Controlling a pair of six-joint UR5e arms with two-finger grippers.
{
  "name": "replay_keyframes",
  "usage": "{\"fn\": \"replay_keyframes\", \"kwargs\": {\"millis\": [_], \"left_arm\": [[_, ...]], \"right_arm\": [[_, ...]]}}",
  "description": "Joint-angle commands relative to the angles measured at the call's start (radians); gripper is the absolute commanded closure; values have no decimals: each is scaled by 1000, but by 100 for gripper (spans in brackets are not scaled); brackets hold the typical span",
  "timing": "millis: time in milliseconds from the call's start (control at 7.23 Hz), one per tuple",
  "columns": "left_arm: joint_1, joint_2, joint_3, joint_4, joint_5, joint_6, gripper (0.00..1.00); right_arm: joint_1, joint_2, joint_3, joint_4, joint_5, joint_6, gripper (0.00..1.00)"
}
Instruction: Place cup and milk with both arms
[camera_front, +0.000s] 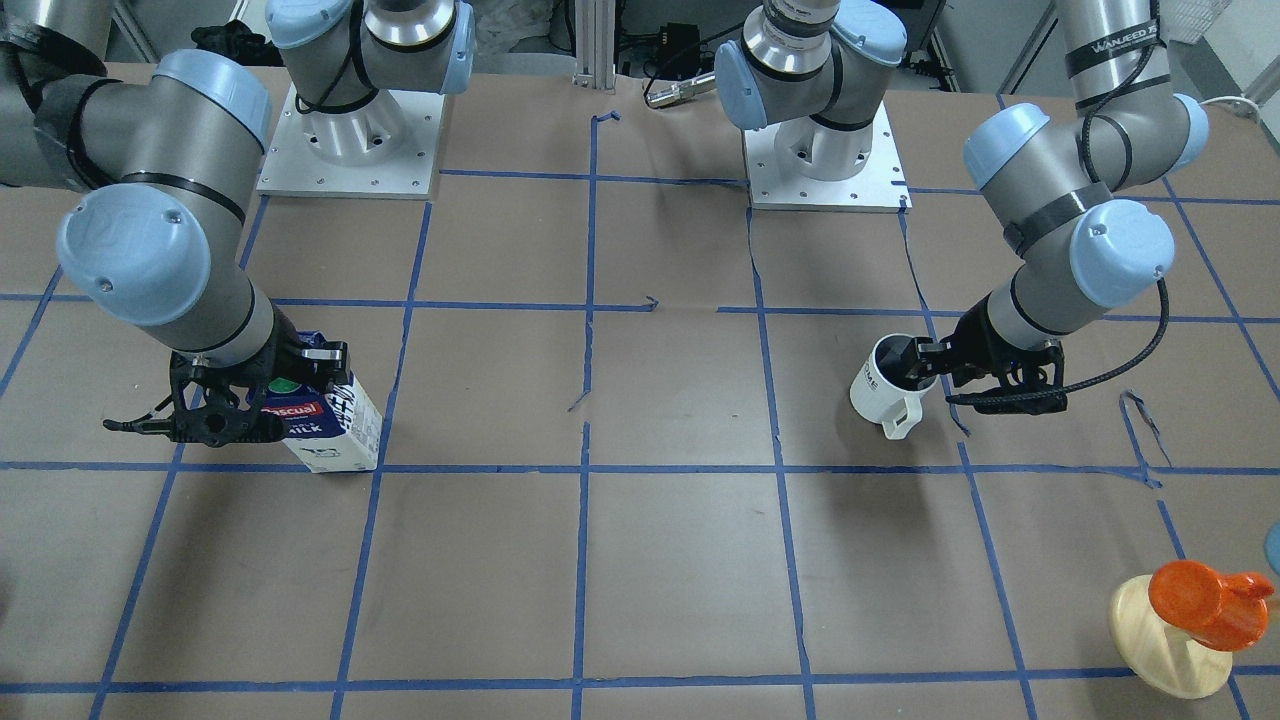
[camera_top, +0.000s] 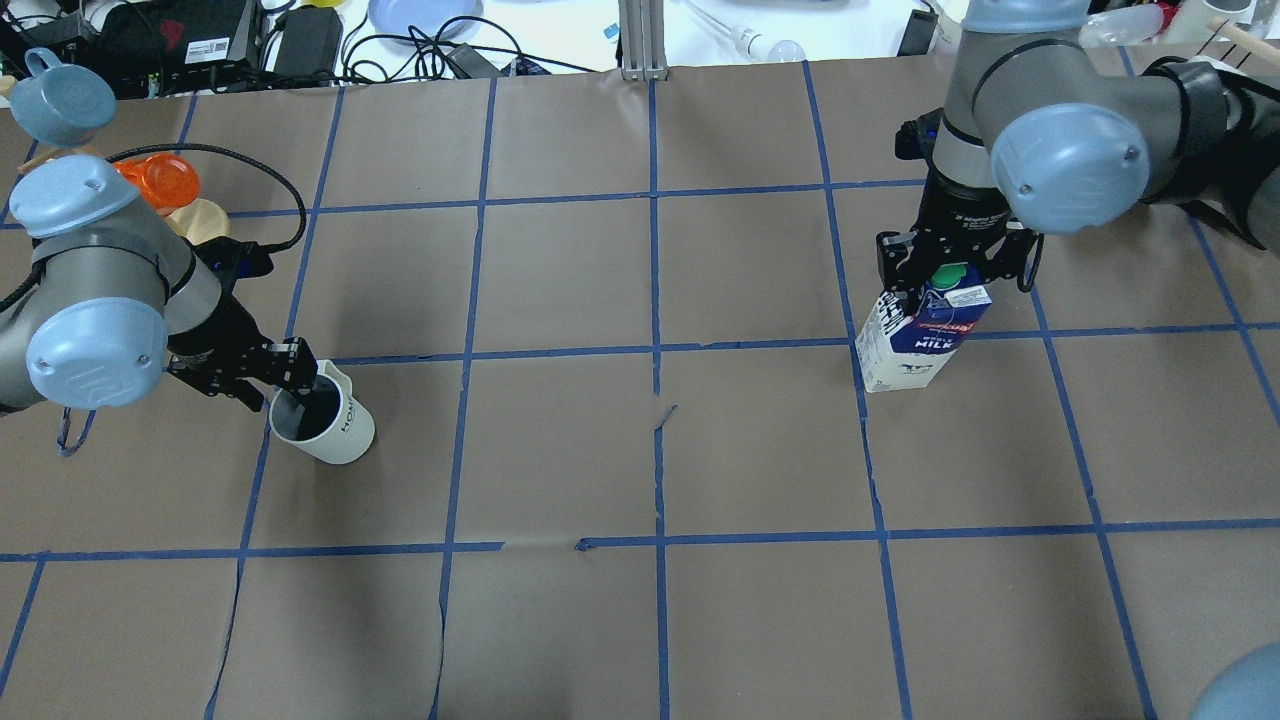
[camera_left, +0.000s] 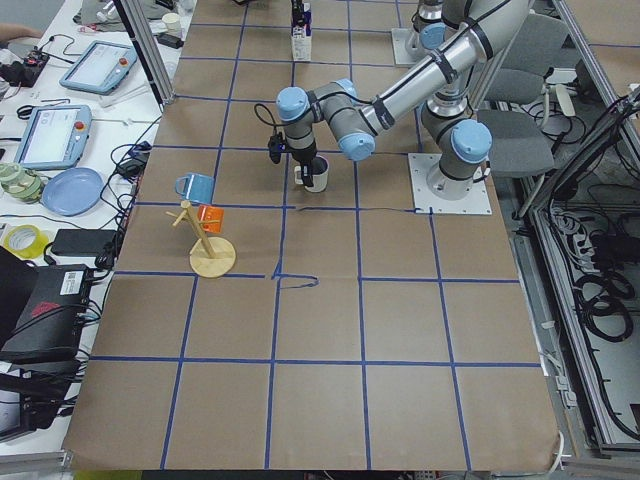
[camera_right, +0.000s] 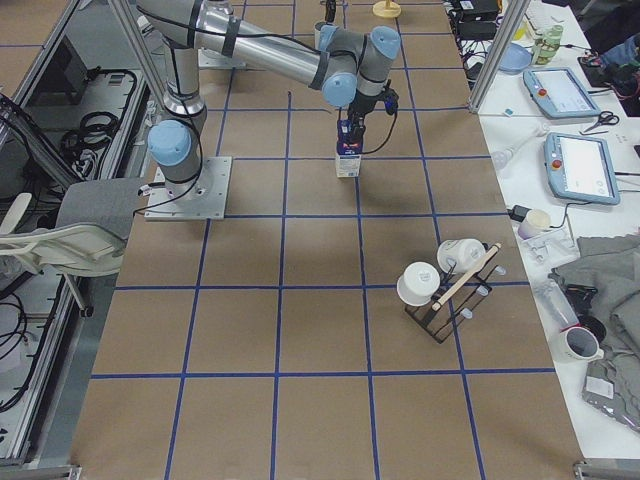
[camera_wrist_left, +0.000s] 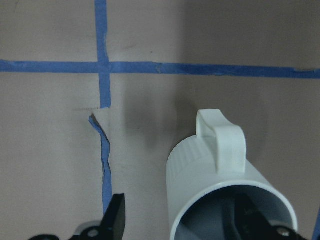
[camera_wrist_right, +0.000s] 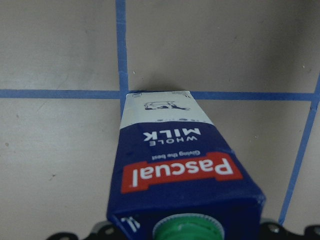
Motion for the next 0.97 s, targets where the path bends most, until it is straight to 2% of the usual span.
{"fn": "replay_keyframes", "kwargs": {"millis": [0, 415, 553, 830], "left_arm": [[-1, -2, -4, 3, -6, -13, 100], [-25, 23, 58, -3, -10, -27, 100], [-39, 41, 86, -59, -23, -40, 100], [-185, 21, 224, -107, -87, -236, 100]], "right_arm": [[0, 0, -12, 2, 3, 6, 51], [24, -9, -65, 20, 65, 38, 50], [66, -12, -66, 19, 66, 54, 49], [135, -12, -68, 5, 92, 112, 48]]}}
